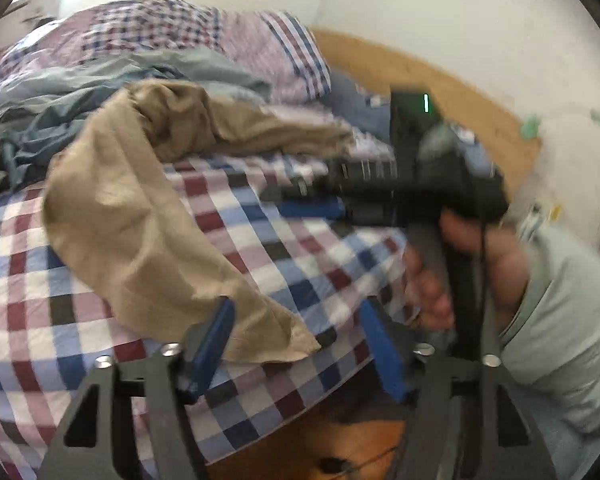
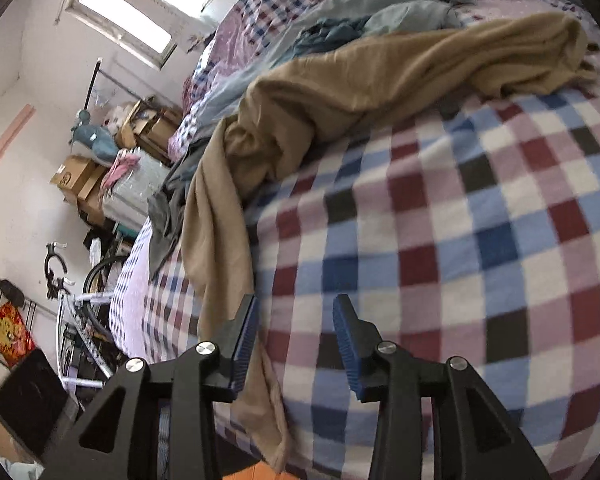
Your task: Fold clothes
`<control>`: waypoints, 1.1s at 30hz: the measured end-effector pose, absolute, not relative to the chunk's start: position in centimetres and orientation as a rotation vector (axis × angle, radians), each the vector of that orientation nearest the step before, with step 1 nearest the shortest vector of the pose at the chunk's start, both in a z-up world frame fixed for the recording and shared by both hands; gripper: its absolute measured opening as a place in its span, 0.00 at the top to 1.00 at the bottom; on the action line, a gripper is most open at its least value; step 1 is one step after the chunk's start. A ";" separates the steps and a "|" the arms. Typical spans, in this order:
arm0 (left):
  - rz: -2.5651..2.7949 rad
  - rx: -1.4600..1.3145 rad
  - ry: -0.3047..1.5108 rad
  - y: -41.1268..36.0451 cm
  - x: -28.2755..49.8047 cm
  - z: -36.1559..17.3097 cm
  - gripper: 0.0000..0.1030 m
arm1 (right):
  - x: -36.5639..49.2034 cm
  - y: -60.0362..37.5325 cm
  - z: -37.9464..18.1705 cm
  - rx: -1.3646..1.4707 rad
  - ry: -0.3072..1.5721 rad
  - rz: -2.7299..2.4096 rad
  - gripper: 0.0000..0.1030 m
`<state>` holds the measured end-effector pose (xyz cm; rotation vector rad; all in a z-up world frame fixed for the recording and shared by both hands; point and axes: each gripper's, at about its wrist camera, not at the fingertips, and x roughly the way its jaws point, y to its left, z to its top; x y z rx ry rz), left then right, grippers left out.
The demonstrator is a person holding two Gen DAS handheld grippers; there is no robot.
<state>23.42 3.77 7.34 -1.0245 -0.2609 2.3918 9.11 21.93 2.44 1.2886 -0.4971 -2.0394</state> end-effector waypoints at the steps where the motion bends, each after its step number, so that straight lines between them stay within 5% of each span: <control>1: 2.416 -1.016 -0.292 3.0 23.5 7.5 0.29 | 9.5 21.3 2.2 1.296 -0.465 -2.024 0.59; 9: 2.532 -1.160 -0.629 -2.7 21.7 4.6 0.29 | 11.9 17.1 1.7 1.281 -0.204 -1.993 0.59; 15: 2.456 -1.261 -0.983 -6.4 20.1 1.0 0.30 | 12.8 18.8 2.1 1.292 -0.255 -2.011 0.63; 20: 2.411 -1.230 -1.050 -6.4 19.1 0.3 0.32 | 13.6 19.1 1.5 1.347 -0.211 -1.984 0.85; 21: 2.399 -1.225 -1.052 -6.3 18.9 0.3 0.35 | 14.1 18.9 1.3 1.364 -0.191 -1.974 0.85; 23: 2.356 -1.254 -1.049 -5.7 18.3 -0.1 0.73 | 14.8 18.7 0.6 1.395 -0.167 -1.952 0.85; 24: 2.350 -1.276 -1.033 -5.3 18.1 -0.2 0.79 | 15.1 18.5 0.3 1.413 -0.161 -1.939 0.85; 27: 2.381 -1.282 -0.993 -4.8 18.1 0.1 0.91 | 15.8 19.0 -0.7 1.456 -0.162 -1.921 0.85; 33: 2.375 -1.262 -1.011 -4.8 18.2 0.3 0.94 | 16.0 19.3 -0.8 1.440 -0.199 -1.948 0.85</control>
